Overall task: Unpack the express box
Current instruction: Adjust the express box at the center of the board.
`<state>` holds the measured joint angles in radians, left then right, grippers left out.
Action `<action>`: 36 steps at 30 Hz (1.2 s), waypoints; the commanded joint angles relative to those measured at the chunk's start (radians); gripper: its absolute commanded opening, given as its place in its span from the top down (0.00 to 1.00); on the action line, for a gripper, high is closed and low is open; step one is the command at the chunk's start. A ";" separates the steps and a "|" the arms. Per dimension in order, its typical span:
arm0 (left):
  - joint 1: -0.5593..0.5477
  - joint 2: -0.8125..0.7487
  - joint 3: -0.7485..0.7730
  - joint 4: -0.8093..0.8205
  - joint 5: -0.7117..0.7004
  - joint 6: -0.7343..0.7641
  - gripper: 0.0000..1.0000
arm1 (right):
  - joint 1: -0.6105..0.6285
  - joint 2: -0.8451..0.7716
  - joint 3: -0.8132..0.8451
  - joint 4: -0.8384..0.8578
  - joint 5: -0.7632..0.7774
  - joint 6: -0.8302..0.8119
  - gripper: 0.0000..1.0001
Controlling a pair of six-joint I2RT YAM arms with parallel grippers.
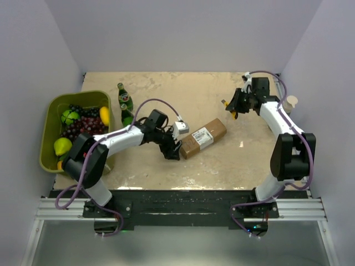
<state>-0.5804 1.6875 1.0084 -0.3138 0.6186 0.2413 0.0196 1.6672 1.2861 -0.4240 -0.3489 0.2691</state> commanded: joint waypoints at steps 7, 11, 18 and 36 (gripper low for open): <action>0.020 -0.045 0.110 -0.322 0.147 0.441 0.25 | -0.004 -0.101 0.052 -0.042 0.004 -0.068 1.00; 0.105 -0.106 0.131 -0.398 0.132 0.578 0.13 | -0.009 -0.213 0.016 -0.178 0.099 -0.082 1.00; 0.166 -0.066 0.217 -0.038 0.046 0.210 0.06 | -0.010 -0.256 -0.188 -0.081 -0.037 0.013 1.00; 0.080 0.069 0.052 0.344 -0.056 -0.234 0.11 | 0.074 -0.455 -0.319 -0.325 0.350 0.033 1.00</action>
<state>-0.4828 1.7618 1.1118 -0.0597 0.5453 0.0628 0.0929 1.2976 1.0904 -0.5823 -0.0536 0.3016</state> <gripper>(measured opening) 0.898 0.206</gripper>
